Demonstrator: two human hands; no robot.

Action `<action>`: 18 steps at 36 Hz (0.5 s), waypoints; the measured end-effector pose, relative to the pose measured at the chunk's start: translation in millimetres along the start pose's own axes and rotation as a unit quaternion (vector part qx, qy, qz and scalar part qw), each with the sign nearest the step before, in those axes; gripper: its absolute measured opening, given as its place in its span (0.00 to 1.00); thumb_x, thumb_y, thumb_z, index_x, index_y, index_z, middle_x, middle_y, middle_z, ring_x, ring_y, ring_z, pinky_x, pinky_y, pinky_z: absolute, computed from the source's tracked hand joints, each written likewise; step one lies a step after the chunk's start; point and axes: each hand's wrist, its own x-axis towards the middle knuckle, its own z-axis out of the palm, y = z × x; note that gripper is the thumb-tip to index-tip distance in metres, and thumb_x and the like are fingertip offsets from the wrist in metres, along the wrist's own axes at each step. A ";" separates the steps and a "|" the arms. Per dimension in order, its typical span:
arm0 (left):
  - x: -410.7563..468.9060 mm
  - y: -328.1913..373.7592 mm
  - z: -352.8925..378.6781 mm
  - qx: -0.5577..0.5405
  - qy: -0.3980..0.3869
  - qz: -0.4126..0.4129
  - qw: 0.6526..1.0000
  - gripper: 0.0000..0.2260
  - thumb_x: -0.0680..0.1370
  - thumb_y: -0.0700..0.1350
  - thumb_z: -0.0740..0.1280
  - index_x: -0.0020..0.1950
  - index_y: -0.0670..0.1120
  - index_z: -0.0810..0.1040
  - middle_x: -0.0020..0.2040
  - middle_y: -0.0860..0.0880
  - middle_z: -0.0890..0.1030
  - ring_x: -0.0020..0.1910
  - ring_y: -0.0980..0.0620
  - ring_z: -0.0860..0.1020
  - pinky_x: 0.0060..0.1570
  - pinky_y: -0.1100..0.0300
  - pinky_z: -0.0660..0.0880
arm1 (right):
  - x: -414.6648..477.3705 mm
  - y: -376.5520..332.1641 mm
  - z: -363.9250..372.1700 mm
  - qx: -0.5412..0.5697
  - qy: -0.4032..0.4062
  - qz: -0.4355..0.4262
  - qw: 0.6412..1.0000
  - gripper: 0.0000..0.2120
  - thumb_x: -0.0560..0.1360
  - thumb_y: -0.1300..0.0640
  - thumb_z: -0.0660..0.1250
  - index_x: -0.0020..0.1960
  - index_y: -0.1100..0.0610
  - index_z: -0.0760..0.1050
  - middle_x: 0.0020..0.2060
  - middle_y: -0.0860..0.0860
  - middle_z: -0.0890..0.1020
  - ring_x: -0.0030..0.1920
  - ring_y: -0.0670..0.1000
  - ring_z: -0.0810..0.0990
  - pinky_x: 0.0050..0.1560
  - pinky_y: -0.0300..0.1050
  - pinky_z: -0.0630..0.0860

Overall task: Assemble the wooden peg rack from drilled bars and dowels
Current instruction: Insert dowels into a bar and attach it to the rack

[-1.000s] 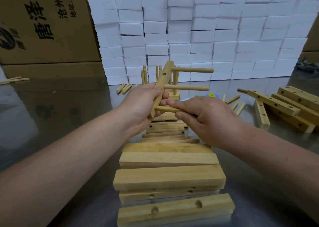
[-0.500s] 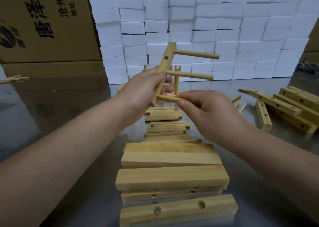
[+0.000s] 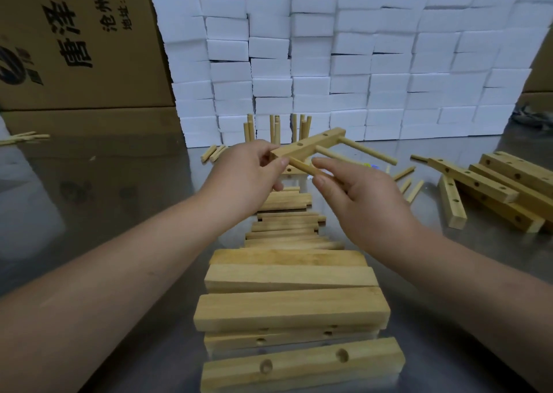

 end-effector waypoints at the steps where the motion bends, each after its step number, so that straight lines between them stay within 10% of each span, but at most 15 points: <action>1: 1.0 -1.8 0.7 -0.011 0.009 -0.001 1.000 0.05 0.78 0.47 0.63 0.48 0.54 0.79 0.35 0.53 0.82 0.37 0.56 0.81 0.46 0.50 0.79 | -1.9 0.1 1.7 0.023 -0.002 0.001 1.000 0.21 0.74 0.42 0.56 0.65 0.45 0.71 0.30 0.38 0.75 0.35 0.38 0.73 0.34 0.39 0.66; 4: 6.0 -11.2 -0.8 -0.052 0.041 -0.034 0.997 0.08 0.79 0.45 0.62 0.42 0.53 0.78 0.37 0.53 0.82 0.37 0.55 0.82 0.45 0.50 0.80 | -5.1 6.0 4.2 0.080 -0.023 -0.017 0.996 0.29 0.72 0.35 0.49 0.70 0.42 0.63 0.37 0.39 0.77 0.42 0.38 0.75 0.41 0.39 0.71; 13: 31.0 -65.0 -16.8 -0.107 0.068 -0.215 0.968 0.12 0.79 0.51 0.61 0.42 0.48 0.80 0.44 0.49 0.79 0.47 0.49 0.73 0.47 0.57 0.66 | -0.4 40.6 6.1 0.192 -0.051 0.148 0.969 0.22 0.79 0.40 0.47 0.44 0.45 0.78 0.28 0.45 0.79 0.29 0.41 0.72 0.38 0.39 0.66; 18: 47.8 -79.0 -7.2 -0.034 0.028 -0.300 0.953 0.18 0.79 0.54 0.60 0.62 0.44 0.74 0.54 0.46 0.71 0.53 0.46 0.68 0.47 0.57 0.64 | 1.4 42.0 8.2 0.175 -0.073 0.184 0.964 0.20 0.80 0.44 0.51 0.44 0.49 0.78 0.26 0.43 0.79 0.28 0.38 0.72 0.39 0.41 0.67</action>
